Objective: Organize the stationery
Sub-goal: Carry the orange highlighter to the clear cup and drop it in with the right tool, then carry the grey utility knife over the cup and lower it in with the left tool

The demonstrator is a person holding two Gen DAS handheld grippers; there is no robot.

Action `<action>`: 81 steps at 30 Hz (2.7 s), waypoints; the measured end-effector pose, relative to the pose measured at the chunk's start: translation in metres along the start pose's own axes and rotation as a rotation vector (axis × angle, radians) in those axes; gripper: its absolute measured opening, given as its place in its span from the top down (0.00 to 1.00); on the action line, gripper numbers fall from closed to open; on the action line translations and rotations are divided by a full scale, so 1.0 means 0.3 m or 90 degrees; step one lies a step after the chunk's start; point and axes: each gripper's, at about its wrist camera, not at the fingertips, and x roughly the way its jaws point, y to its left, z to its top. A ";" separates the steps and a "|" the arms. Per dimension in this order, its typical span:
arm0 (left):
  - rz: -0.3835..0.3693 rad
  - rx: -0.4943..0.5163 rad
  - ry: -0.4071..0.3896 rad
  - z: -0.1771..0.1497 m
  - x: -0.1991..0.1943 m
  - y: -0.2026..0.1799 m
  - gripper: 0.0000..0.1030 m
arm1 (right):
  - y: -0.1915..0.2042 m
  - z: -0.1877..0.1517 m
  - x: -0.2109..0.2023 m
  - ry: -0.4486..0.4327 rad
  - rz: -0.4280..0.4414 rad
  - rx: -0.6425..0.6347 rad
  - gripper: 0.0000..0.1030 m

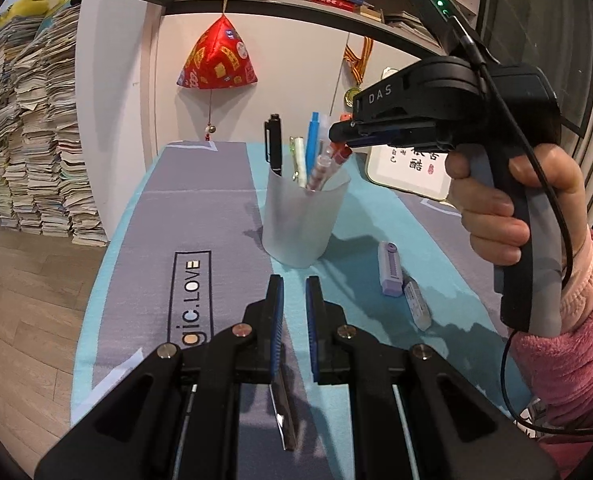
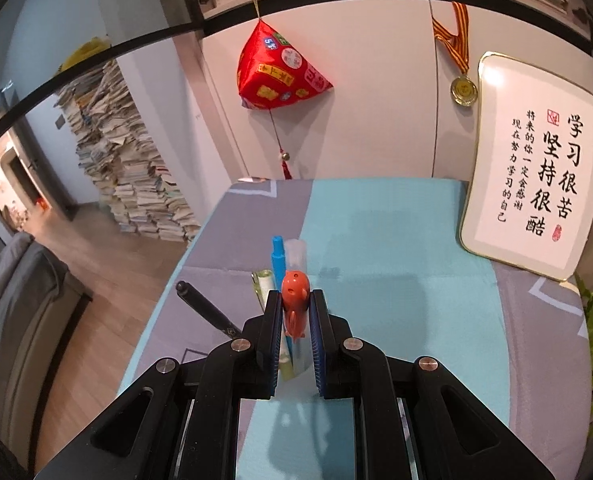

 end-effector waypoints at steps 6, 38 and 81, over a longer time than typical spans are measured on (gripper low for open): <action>0.019 0.003 0.029 -0.025 0.023 0.012 0.90 | -0.002 -0.015 0.026 0.029 0.003 -0.002 0.86; 0.096 0.019 0.145 -0.055 0.260 0.023 0.91 | -0.233 -0.247 -0.152 -0.018 -0.026 0.016 0.86; 0.084 0.094 -0.182 0.488 -0.131 -0.244 0.91 | -0.272 -0.387 -0.214 -0.021 -0.018 -0.019 0.86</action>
